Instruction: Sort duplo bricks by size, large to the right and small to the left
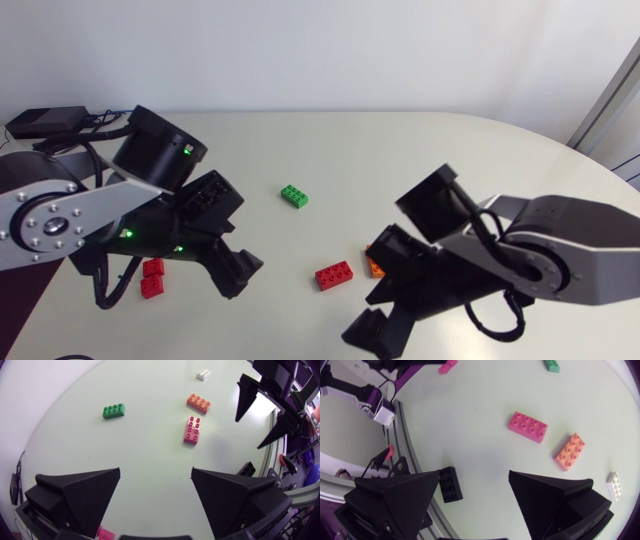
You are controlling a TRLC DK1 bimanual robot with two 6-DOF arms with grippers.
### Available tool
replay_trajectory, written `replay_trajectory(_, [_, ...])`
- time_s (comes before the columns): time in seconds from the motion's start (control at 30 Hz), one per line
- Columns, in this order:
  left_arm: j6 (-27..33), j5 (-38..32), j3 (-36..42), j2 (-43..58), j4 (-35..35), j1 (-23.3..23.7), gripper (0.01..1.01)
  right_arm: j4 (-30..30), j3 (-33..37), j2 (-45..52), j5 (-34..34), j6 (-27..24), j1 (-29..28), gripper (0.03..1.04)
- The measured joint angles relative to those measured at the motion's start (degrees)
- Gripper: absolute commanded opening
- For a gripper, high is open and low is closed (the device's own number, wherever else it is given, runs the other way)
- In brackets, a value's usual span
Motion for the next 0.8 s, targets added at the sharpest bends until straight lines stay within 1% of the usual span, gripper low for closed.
replay_trajectory(0.13, [0.42,0.48,-0.74,-1.11,-0.85,1.64,0.987,-1.49,0.94,3.50,3.72,0.02,7.80,0.99])
replay_trajectory(0.27, [0.44,0.68,-1.36,-1.90,-1.25,2.27,0.987,-1.81,1.05,7.39,6.69,0.02,12.98,0.99])
replay_trajectory(0.33, [0.46,0.85,-1.68,-2.12,-1.27,2.40,0.987,-1.79,1.05,8.79,8.52,0.02,14.99,0.97])
replay_trajectory(0.47, [1.29,0.85,-2.19,-2.16,-1.29,2.95,0.987,-1.51,1.05,11.39,11.56,0.00,17.75,0.94])
replay_trajectory(0.57, [1.33,1.33,-2.21,-2.27,-1.27,3.56,0.987,-1.27,1.05,12.85,12.50,0.00,18.99,0.94])
replay_trajectory(0.7, [1.55,1.75,-2.21,-2.36,-1.27,4.28,0.987,-1.27,1.88,13.86,14.47,-0.02,19.34,0.94])
replay_trajectory(0.77, [1.84,1.77,-2.27,-2.36,-1.25,4.63,0.987,-1.38,2.67,14.25,14.86,-0.02,19.45,0.90])
replay_trajectory(0.8, [1.97,1.99,-2.34,-2.36,-1.27,4.85,0.987,-1.40,3.02,14.38,14.95,-0.02,19.50,0.90])
